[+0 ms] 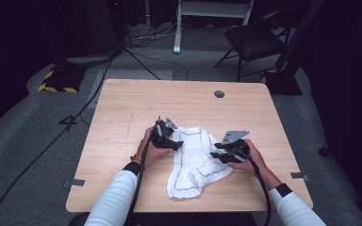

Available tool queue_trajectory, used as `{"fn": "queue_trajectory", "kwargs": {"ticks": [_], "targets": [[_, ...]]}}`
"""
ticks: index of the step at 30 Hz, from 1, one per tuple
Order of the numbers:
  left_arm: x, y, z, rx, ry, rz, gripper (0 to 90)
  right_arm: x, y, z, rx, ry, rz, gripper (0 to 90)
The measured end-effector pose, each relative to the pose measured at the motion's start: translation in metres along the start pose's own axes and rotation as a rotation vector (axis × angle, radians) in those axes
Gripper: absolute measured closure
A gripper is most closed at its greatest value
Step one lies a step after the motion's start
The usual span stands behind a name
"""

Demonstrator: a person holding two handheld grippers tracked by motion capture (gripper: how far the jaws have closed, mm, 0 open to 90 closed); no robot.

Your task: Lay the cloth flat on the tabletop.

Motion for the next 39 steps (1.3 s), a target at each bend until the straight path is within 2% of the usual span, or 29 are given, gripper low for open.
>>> {"fn": "queue_trajectory", "kwargs": {"ticks": [2, 6, 9, 11, 14, 17, 20, 23, 26, 30, 34, 37, 39], "targets": [[0.002, -0.002, -0.002, -0.013, -0.012, 0.01, 26.2, -0.001, -0.002, -0.009, 0.021, -0.017, -0.002, 55.4], [0.002, -0.002, -0.004, -0.012, -0.017, -0.008, 24.4, -0.001, -0.003, -0.02, 0.061, -0.023, 0.015, 56.0], [0.002, -0.002, -0.004, -0.015, -0.012, -0.012, 24.6, -0.003, 0.0, -0.025, 0.085, -0.017, 0.0, 60.7], [0.001, -0.002, -0.003, -0.015, 0.003, -0.026, 29.4, -0.003, 0.001, -0.025, 0.083, -0.017, -0.01, 66.6], [-0.001, -0.003, -0.002, -0.007, 0.018, -0.041, 37.4, -0.006, 0.001, -0.022, 0.079, 0.014, -0.013, 77.3], [-0.002, -0.002, -0.001, -0.01, 0.035, -0.051, 44.9, -0.009, 0.002, -0.018, 0.072, 0.047, -0.018, 82.0], [-0.002, -0.002, 0.0, -0.01, 0.053, -0.055, 56.3, -0.013, 0.002, -0.011, 0.049, 0.076, -0.027, 83.0], [-0.001, -0.001, 0.001, -0.012, 0.061, -0.039, 67.3, -0.018, 0.001, 0.001, -0.008, 0.109, -0.045, 83.5], [0.0, -0.001, 0.001, -0.023, 0.07, -0.033, 74.1, -0.024, -0.001, 0.013, -0.048, 0.134, -0.066, 83.9], [-0.001, -0.003, 0.005, -0.018, 0.033, -0.071, 80.6, -0.035, -0.003, 0.03, -0.107, 0.167, -0.102, 84.5], [0.001, -0.011, 0.022, -0.079, -0.002, -0.088, 81.1, -0.047, -0.004, 0.045, -0.142, 0.202, -0.126, 84.7], [-0.001, -0.023, 0.045, -0.157, -0.023, -0.109, 81.3, -0.056, -0.007, 0.061, -0.198, 0.22, -0.163, 84.8], [-0.004, -0.032, 0.063, -0.203, -0.025, -0.122, 81.3, -0.059, -0.01, 0.07, -0.217, 0.232, -0.163, 84.8]]}}
Point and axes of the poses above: each handheld gripper's, and its own axes: z roughly backward along the jaws, y roughly out of its underside, x roughly to its left, the point moved 3 cm from there along -z, roughly forward along the jaws, and after that the axes turned 6 degrees about z, right-handed, at the moved point
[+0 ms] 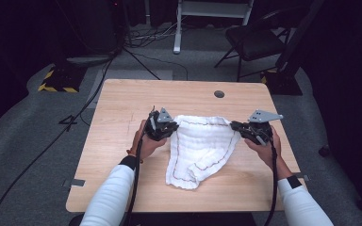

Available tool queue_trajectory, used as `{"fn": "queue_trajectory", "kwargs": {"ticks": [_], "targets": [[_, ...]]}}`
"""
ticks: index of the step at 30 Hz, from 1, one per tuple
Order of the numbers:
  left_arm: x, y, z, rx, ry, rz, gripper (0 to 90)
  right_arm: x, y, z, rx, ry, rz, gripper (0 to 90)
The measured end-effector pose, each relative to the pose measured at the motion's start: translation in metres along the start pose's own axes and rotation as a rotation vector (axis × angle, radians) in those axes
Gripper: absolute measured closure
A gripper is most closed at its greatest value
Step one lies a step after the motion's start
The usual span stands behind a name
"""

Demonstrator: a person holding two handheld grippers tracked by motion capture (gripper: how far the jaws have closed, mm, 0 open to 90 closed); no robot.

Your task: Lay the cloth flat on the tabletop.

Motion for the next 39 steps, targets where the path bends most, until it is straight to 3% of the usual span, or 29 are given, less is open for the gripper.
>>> {"fn": "queue_trajectory", "kwargs": {"ticks": [7, 12, 16, 27, 35, 39], "targets": [[-0.01, -0.04, 0.051, -0.108, -0.006, -0.074, 81.4, -0.009, -0.029, 0.029, -0.092, 0.034, 0.004, 84.9], [-0.019, -0.057, 0.074, -0.15, -0.027, -0.131, 81.5, -0.008, -0.047, 0.046, -0.144, 0.052, 0.017, 84.9], [-0.022, -0.068, 0.087, -0.176, -0.036, -0.154, 81.5, -0.008, -0.06, 0.059, -0.185, 0.069, 0.033, 84.9], [-0.041, -0.069, 0.111, -0.216, -0.007, -0.188, 81.6, 0.001, -0.067, 0.08, -0.231, 0.056, 0.042, 84.9], [-0.068, -0.064, 0.143, -0.243, 0.017, -0.218, 81.7, 0.02, -0.068, 0.115, -0.268, 0.039, 0.051, 84.9], [-0.077, -0.067, 0.15, -0.242, 0.027, -0.216, 81.6, 0.026, -0.072, 0.128, -0.291, 0.034, 0.046, 84.9]]}}
Point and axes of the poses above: each handheld gripper's, and its own axes: z roughly backward along the jaws, y roughly out of its underside, x roughly to its left, the point moved 3 cm from there along -z, roughly forward along the jaws, and after that the axes turned 6 degrees about z, right-handed, at the moved point
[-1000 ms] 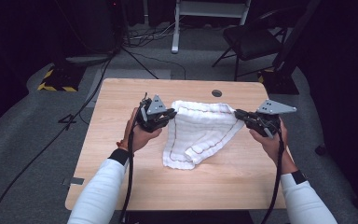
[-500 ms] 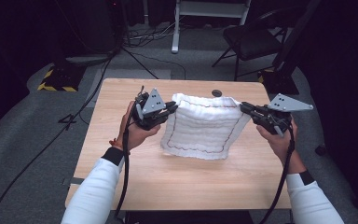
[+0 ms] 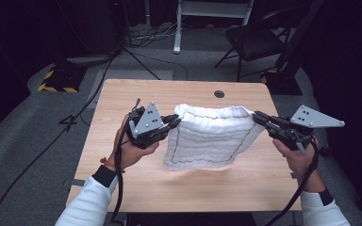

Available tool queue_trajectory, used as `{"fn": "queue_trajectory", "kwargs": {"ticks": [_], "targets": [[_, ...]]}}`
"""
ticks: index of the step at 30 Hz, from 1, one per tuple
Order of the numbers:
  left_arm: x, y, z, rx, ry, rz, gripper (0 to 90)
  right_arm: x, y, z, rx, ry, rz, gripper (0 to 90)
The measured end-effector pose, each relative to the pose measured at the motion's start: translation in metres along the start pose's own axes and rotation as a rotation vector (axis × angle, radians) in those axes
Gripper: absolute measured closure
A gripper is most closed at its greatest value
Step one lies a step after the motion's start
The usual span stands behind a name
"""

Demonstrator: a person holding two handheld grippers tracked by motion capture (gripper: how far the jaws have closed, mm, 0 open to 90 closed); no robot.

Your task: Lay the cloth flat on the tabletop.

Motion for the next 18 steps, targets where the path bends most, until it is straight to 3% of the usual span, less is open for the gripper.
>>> {"fn": "queue_trajectory", "kwargs": {"ticks": [2, 6, 13, 18], "targets": [[0.001, 0.0, -0.004, 0.016, -0.013, -0.004, 81.6, 0.0, -0.003, -0.001, 0.005, 0.004, -0.003, 84.9], [0.015, 0.009, -0.025, 0.051, -0.028, 0.026, 81.6, -0.01, -0.001, -0.016, 0.03, 0.01, -0.029, 84.8], [0.059, 0.049, -0.09, 0.139, -0.076, 0.146, 81.6, -0.037, 0.026, -0.08, 0.155, 0.021, -0.064, 84.8], [0.08, 0.068, -0.126, 0.188, -0.118, 0.179, 81.5, -0.06, 0.051, -0.127, 0.233, 0.041, -0.099, 84.9]]}}
Point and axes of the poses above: each handheld gripper's, and its own axes: z roughly backward along the jaws, y roughly out of its underside, x roughly to its left, the point moved 3 cm from there along -z, roughly forward along the jaws, and after that the axes turned 6 degrees about z, right-handed, at the moved point
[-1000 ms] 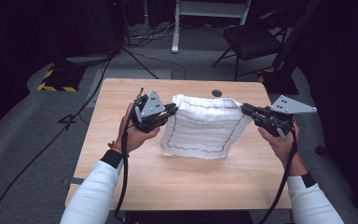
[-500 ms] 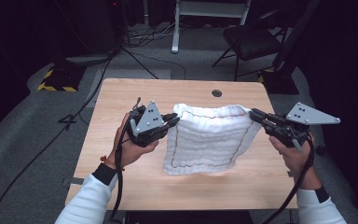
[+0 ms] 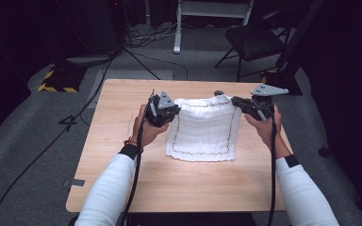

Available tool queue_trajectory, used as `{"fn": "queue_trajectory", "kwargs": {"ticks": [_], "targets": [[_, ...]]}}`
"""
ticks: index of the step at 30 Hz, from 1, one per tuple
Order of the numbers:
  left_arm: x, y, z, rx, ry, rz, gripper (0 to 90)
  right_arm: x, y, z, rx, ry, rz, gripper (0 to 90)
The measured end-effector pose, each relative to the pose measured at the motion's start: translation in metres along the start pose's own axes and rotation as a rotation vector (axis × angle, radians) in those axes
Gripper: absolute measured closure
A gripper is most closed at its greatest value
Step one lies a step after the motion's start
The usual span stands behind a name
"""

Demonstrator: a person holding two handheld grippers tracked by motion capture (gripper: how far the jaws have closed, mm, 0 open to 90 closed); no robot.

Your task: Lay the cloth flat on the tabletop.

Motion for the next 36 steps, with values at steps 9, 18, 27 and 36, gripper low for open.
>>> {"fn": "queue_trajectory", "kwargs": {"ticks": [9, 18, 27, 36], "targets": [[0.018, 0.005, -0.044, 0.072, -0.089, 0.027, 81.3, -0.016, 0.014, -0.054, 0.097, 0.046, -0.014, 84.8], [0.019, 0.022, -0.067, 0.178, -0.126, 0.081, 46.7, -0.025, 0.035, -0.074, 0.206, 0.129, -0.016, 53.8], [-0.005, 0.056, -0.063, 0.286, -0.033, 0.038, 25.7, -0.006, 0.071, -0.062, 0.282, 0.044, 0.015, 41.1], [-0.026, 0.088, -0.041, 0.316, 0.046, -0.011, 23.6, 0.023, 0.109, -0.037, 0.3, -0.067, 0.029, 37.8]]}}
Point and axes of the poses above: each handheld gripper's, and its own axes: z roughly backward along the jaws, y roughly out of its underside, x roughly to its left, the point moved 3 cm from there along -z, roughly forward along the jaws, and after that the axes turned 6 degrees about z, right-handed, at the moved point
